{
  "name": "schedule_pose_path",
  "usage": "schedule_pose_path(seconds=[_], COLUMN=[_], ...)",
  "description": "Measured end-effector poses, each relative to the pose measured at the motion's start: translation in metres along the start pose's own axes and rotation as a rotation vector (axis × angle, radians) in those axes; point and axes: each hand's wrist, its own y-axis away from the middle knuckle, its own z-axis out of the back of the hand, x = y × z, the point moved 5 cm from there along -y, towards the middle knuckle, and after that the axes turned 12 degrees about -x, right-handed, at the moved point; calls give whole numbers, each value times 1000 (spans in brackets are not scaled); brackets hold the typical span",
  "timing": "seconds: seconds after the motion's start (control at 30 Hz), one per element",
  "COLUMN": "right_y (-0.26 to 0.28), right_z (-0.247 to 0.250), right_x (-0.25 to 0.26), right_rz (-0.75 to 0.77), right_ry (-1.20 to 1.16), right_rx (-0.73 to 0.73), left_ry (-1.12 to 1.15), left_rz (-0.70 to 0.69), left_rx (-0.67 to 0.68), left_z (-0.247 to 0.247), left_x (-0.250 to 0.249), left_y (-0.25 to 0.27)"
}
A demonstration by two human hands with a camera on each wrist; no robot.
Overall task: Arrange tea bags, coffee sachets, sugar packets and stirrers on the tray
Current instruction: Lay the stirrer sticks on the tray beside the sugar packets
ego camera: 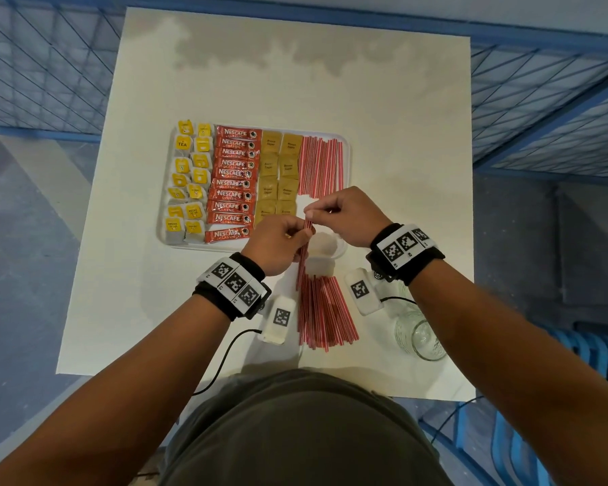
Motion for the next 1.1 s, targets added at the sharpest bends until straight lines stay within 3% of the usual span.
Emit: schedule_pose_path(seconds=[0.27, 0.5, 0.67, 0.83, 0.97, 1.1], right_y=[-1, -11, 1, 7, -4, -39], right_z=[1, 21, 2, 0, 14, 42], right_x=[2, 3, -9, -8, 6, 12], right_rz=[-3, -60, -176, -128, -47, -64], right_ry=[42, -67, -135, -31, 55, 166], right_rx=[38, -119, -46, -33, -37, -114], left_ry=[-72, -54, 33, 49, -35, -246], left_rz=[-46, -8, 0, -2, -19, -19], left_rx=[-25, -1, -37, -46, -29, 91], left_z=[0, -2, -4, -8, -11, -16], left_x=[0, 8, 7, 11, 17, 31], left_y=[-2, -2, -2, 1, 4, 13])
